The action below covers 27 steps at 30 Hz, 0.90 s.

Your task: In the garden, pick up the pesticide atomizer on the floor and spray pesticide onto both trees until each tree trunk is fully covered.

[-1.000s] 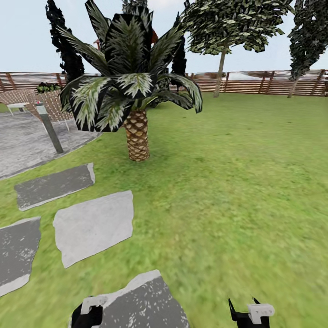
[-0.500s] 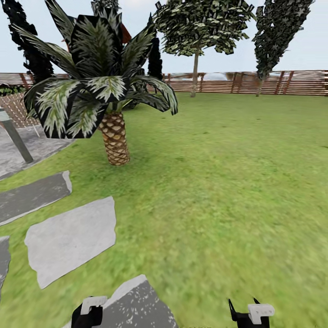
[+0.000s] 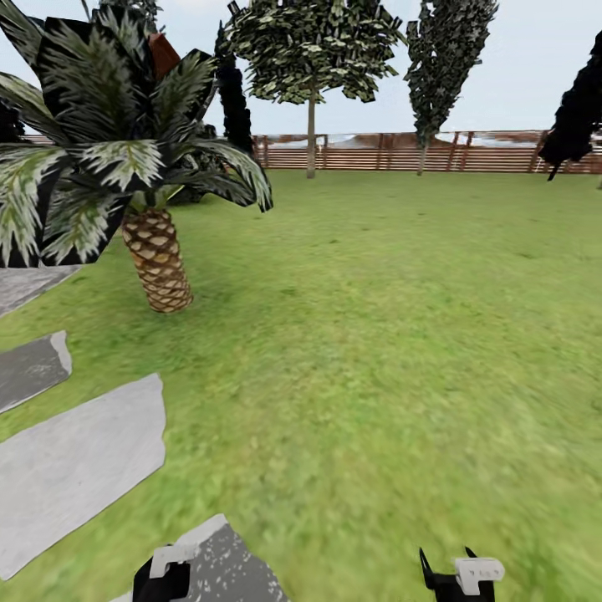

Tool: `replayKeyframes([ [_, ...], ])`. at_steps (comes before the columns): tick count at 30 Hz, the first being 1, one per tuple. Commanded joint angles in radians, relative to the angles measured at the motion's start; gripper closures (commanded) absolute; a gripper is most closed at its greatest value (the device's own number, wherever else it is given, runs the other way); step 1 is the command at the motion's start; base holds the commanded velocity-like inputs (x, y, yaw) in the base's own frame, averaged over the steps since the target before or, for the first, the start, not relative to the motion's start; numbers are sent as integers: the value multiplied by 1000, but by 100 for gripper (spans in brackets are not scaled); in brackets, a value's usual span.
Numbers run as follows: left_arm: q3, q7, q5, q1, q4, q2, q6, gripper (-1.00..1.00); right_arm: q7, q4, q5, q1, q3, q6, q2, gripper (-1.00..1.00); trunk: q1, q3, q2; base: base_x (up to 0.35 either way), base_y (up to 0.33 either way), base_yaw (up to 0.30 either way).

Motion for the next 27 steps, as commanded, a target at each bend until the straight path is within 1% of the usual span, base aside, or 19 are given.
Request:
replayKeyframes([
  [1, 0, 0, 0, 0, 0, 0, 0, 100, 0, 0, 0, 0, 0, 0, 0, -100, 0, 0, 0, 0, -268, -300],
  [16, 0, 0, -3, 12, -2, -1, -3, 100, 0, 0, 0, -1, 0, 0, 0, -100, 0, 0, 0, 0, -270, -297],
  [27, 0, 0, -3, 12, -2, -1, -1, 100, 0, 0, 0, 0, 0, 0, 0, -100, 0, 0, 0, 0, -271, -53],
])
